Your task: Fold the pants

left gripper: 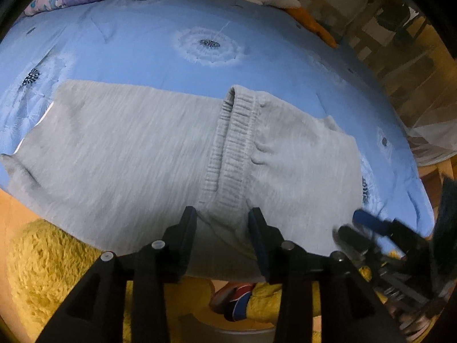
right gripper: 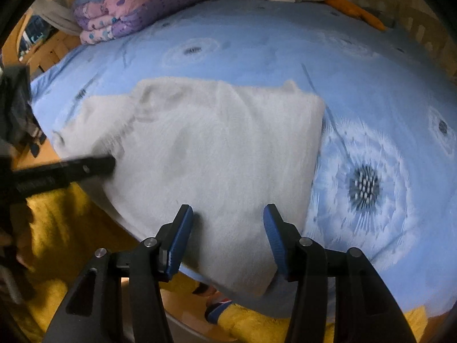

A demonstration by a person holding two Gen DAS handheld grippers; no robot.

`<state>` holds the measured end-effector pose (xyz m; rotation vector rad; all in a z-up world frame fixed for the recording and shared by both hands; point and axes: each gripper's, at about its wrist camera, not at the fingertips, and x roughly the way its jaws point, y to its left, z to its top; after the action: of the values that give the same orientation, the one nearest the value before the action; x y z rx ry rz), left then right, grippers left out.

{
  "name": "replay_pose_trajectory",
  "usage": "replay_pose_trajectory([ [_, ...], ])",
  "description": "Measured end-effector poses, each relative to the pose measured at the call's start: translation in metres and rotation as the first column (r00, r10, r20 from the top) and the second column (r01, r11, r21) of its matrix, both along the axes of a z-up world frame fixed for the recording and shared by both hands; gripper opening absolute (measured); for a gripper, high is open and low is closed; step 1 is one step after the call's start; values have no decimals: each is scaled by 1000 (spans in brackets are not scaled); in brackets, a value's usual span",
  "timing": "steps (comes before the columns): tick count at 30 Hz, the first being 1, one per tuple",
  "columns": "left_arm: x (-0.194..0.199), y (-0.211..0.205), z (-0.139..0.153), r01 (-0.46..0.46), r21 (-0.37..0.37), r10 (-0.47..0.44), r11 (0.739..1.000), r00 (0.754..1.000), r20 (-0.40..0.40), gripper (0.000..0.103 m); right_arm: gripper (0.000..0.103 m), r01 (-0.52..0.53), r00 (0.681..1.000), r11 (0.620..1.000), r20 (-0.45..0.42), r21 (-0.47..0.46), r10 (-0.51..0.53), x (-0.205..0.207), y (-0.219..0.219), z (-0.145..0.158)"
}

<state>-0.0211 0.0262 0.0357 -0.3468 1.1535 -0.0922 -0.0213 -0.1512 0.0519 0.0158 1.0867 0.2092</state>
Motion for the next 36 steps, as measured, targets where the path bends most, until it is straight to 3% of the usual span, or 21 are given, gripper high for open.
replay_pose_trajectory([
  [6, 6, -1, -5, -5, -32, 6, 999, 1000, 15, 52, 54, -90, 994, 996, 67, 12, 89, 40, 6, 40],
  [10, 7, -1, -6, -1, -31, 2, 1000, 1000, 19, 54, 55, -182, 981, 983, 70, -1, 181, 70, 27, 46],
  [15, 7, 0, -6, -5, -40, 6, 999, 1000, 23, 54, 55, -291, 956, 956, 16, -33, 292, 110, 50, 32],
  [20, 3, 0, -5, -1, -45, 2, 999, 999, 35, 54, 55, -386, 922, 922, -32, 23, 387, 135, 63, 19],
  [26, 4, 0, -9, 9, -46, -7, 999, 999, 44, 54, 55, -449, 887, 892, -146, -45, 439, 147, 76, -23],
  [36, 14, 3, -14, -5, -70, 8, 998, 999, 44, 54, 57, -442, 892, 897, -107, 6, 440, 149, 69, -35],
])
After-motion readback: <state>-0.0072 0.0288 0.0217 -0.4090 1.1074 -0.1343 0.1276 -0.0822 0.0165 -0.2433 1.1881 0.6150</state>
